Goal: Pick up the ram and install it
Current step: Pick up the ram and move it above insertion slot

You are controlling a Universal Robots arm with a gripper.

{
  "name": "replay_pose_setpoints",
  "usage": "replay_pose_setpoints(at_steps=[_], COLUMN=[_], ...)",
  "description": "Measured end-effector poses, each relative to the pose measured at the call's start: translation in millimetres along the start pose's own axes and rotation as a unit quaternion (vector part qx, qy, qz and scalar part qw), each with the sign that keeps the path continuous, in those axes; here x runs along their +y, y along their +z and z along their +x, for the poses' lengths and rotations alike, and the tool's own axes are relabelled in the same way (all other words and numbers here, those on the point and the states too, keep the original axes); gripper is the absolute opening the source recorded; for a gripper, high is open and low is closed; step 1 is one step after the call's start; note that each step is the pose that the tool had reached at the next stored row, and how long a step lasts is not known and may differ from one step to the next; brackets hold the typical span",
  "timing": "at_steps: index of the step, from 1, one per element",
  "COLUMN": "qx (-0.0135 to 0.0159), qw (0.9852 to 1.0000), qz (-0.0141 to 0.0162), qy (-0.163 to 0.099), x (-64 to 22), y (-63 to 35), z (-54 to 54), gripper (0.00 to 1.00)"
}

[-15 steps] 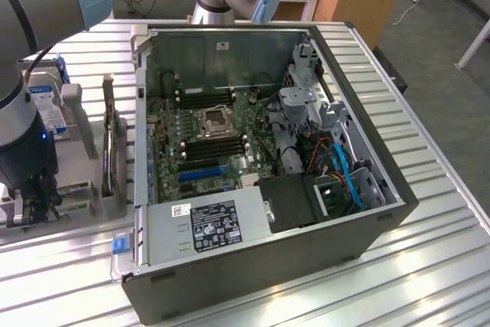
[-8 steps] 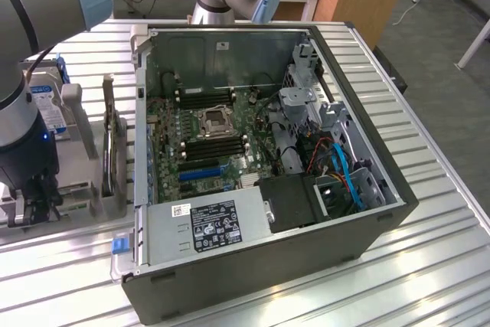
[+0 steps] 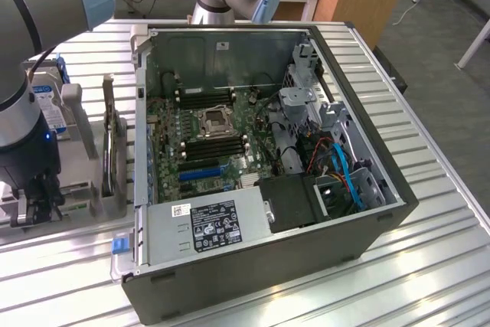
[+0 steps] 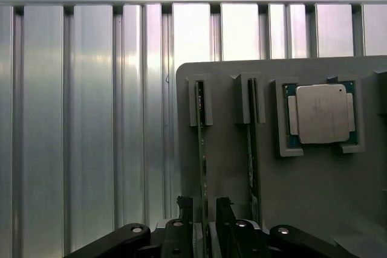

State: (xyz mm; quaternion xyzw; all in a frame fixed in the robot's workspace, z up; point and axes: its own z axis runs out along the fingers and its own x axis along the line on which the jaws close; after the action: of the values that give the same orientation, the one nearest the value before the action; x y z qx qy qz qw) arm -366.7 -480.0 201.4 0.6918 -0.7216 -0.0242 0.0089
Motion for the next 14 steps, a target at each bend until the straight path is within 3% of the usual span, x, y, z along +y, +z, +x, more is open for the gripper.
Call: replay_pose_setpoints(at_steps=[8, 9, 14], qx=[0.0, 0.0, 0.0], qw=[1.0, 1.0, 1.0], qz=[0.0, 0.0, -0.0001], qy=[0.0, 0.0, -0.001], x=[-0.2, -0.2, -0.2], y=[0.0, 0.0, 0.0], z=[-0.1, -0.1, 0.0], gripper=[0.29, 0.21, 0.21])
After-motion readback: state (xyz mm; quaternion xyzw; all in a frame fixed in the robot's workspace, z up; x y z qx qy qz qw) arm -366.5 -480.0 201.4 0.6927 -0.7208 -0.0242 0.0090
